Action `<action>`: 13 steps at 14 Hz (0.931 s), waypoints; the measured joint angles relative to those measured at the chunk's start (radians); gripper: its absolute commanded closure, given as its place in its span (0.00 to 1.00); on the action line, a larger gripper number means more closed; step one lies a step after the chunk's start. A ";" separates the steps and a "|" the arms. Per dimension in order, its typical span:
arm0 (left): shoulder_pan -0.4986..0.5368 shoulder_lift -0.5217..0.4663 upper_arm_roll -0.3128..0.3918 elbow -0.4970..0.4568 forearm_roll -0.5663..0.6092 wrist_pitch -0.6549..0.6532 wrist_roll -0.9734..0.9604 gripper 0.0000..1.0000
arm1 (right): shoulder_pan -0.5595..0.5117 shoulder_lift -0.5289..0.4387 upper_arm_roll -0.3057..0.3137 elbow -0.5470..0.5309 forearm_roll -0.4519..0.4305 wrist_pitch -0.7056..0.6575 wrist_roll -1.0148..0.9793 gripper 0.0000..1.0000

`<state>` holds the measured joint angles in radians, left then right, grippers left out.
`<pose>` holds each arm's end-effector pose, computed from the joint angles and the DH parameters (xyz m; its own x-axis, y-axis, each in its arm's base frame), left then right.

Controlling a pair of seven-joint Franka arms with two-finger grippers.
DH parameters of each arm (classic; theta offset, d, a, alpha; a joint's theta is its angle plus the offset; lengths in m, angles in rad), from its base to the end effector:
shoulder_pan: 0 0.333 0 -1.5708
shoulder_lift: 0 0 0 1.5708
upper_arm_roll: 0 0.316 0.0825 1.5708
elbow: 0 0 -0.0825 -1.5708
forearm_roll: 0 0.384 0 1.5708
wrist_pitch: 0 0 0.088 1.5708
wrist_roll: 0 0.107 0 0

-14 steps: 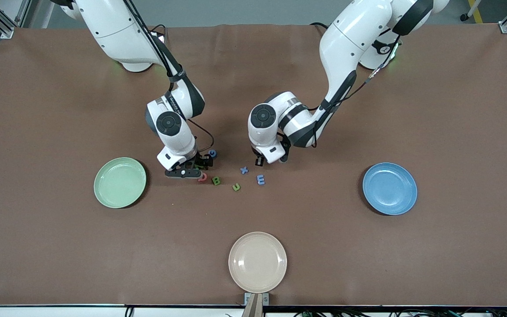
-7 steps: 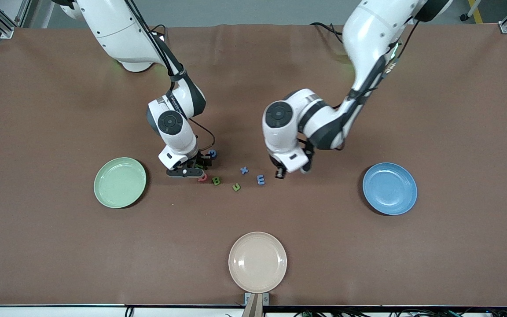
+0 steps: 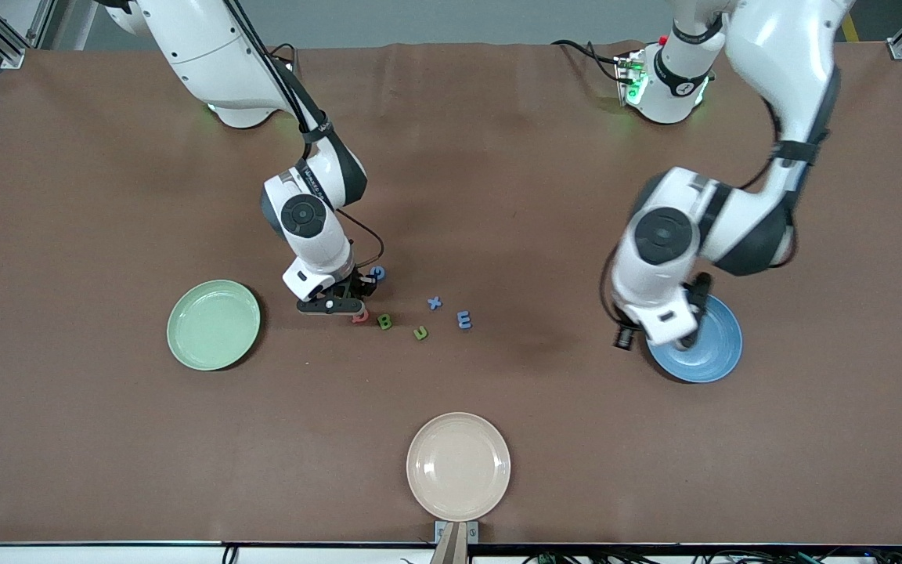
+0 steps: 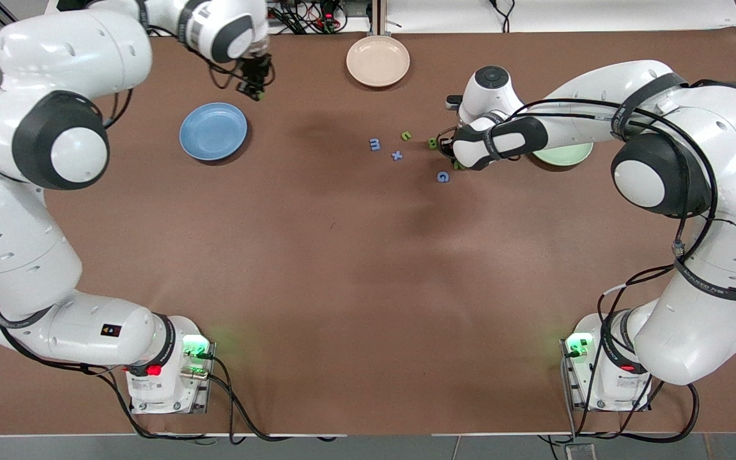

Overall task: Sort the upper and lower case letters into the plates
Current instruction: 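Drop the N on the green plate while the left gripper drops b on blue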

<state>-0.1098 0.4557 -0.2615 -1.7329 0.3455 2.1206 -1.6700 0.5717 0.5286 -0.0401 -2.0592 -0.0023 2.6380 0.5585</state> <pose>0.6222 -0.2090 0.3219 0.4208 0.8901 0.1749 0.9064 -0.4202 -0.0421 0.5137 0.3023 0.1788 0.9983 -0.0191 0.0542 -0.0187 -0.9998 -0.0086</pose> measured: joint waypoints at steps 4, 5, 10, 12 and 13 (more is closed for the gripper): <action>0.175 0.013 -0.004 -0.065 0.000 0.007 0.265 0.96 | -0.061 -0.024 -0.014 0.010 0.000 -0.060 -0.082 0.98; 0.209 0.025 -0.004 -0.073 0.000 0.009 0.304 0.89 | -0.099 -0.045 -0.016 0.013 0.000 -0.086 -0.137 0.98; 0.278 0.103 -0.006 -0.080 0.000 0.049 0.348 0.00 | -0.311 -0.125 -0.020 0.015 0.000 -0.165 -0.472 0.98; 0.277 0.103 -0.016 -0.075 0.000 0.052 0.345 0.00 | -0.398 -0.125 -0.021 0.011 0.000 -0.167 -0.600 0.97; 0.277 0.101 -0.029 -0.070 -0.002 0.051 0.337 0.00 | -0.436 -0.124 -0.021 0.006 0.000 -0.168 -0.646 0.97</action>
<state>0.1673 0.5562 -0.2907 -1.8029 0.3437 2.1720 -1.3328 0.1360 0.4047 -0.0609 -2.0528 -0.0021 2.4701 -0.0877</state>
